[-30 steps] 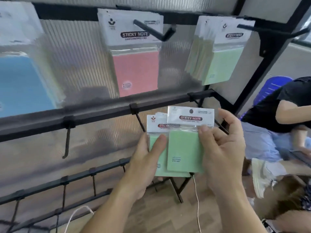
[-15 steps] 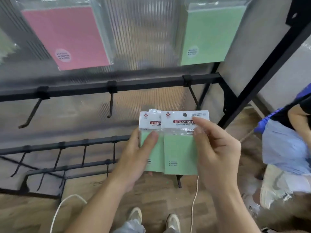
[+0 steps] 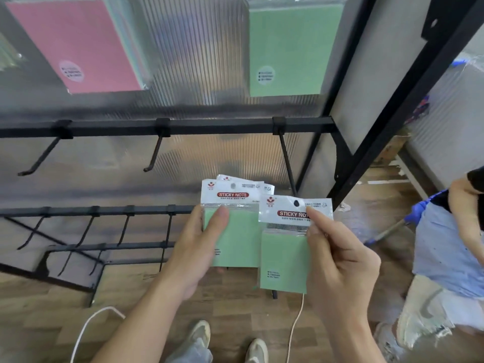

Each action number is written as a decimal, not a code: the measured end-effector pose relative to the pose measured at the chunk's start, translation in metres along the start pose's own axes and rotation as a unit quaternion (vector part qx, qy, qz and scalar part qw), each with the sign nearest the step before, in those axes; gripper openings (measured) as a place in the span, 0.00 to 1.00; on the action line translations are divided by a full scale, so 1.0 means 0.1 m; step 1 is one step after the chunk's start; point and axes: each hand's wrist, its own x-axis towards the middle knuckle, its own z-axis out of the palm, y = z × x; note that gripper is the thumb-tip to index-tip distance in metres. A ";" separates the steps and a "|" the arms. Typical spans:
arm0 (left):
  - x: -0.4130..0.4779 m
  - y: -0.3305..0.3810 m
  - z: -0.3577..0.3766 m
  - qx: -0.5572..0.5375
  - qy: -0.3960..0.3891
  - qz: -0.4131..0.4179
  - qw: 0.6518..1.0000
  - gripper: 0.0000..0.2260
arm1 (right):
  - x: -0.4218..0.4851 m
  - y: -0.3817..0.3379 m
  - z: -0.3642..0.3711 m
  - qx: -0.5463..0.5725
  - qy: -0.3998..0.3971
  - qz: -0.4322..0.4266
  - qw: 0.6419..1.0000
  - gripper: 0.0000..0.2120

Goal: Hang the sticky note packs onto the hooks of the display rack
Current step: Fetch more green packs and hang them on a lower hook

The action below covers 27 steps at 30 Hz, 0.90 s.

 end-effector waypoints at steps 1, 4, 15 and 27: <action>0.00 -0.01 0.01 0.000 0.003 0.002 1.000 0.22 | 0.00 0.02 -0.02 -0.001 -0.003 -0.009 1.000 0.16; 0.00 -0.02 0.04 -0.017 0.012 0.006 1.000 0.22 | 0.00 0.06 -0.06 -0.011 -0.018 -0.036 0.999 0.16; 0.03 -0.07 0.04 -0.004 0.032 0.002 0.999 0.22 | 0.00 0.28 -0.03 -0.079 -0.032 -0.048 0.995 0.13; -0.06 -0.03 -0.07 -0.011 0.055 0.004 0.998 0.23 | 0.65 0.45 0.28 -0.222 -0.167 -0.034 0.960 0.26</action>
